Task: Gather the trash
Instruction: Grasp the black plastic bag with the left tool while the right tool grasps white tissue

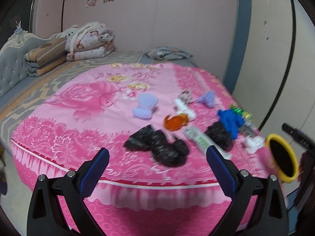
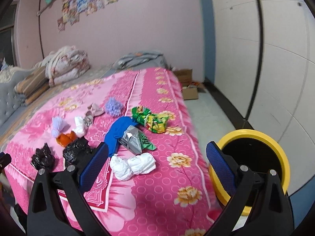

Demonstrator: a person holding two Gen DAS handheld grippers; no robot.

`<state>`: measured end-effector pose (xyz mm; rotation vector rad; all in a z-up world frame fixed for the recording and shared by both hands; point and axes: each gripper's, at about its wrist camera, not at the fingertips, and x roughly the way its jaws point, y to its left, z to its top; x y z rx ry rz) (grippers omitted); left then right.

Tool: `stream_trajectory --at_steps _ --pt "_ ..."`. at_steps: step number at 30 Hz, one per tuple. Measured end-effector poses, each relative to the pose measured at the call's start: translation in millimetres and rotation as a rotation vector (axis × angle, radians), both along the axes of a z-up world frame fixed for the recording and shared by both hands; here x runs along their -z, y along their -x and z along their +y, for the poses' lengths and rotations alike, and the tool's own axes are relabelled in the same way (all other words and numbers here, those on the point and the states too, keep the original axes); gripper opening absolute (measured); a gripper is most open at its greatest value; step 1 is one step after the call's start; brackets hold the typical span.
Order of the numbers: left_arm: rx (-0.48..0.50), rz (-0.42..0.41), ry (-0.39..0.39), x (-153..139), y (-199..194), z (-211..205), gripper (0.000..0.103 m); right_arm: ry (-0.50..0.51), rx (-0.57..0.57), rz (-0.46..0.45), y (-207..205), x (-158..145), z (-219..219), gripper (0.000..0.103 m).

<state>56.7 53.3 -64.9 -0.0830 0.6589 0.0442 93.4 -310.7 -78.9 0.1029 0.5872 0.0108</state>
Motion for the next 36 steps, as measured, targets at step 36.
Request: stream_trajectory --at_steps 36 --pt "0.069 0.201 0.084 81.9 -112.8 3.1 0.077 -0.138 -0.241 0.251 -78.4 78.2 15.3 0.06"
